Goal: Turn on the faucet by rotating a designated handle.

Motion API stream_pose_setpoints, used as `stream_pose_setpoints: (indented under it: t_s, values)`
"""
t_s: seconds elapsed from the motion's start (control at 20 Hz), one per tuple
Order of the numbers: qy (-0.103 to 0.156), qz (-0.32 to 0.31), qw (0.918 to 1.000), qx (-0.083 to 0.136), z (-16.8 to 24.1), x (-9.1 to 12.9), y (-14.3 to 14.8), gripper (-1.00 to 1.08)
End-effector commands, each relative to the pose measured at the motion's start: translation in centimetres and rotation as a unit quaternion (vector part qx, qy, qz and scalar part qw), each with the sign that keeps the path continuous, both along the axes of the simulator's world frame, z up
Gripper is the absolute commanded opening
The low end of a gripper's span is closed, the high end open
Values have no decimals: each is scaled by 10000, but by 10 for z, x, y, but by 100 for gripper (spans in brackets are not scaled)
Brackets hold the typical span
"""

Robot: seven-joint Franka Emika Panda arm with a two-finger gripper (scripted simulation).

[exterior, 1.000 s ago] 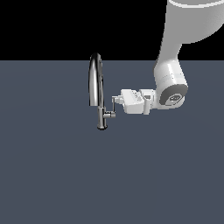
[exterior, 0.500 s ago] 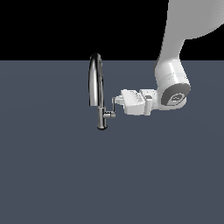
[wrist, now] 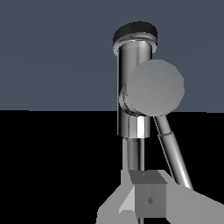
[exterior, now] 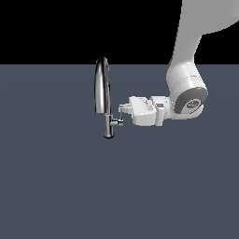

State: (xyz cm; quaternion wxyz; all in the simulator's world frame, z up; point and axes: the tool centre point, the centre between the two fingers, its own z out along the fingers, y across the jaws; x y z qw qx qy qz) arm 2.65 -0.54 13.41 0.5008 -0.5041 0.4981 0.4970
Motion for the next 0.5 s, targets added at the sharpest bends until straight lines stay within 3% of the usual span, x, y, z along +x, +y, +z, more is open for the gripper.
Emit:
stream_pose_setpoints:
  t_s: [0.0,0.1,0.45]
  values:
    - [-2,28,10000,21,6,-10,-2,-100]
    - [-11,37,10000,20,3,-5,3,-100]
    - [-8,33,10000,21,-9,-31,1,-100]
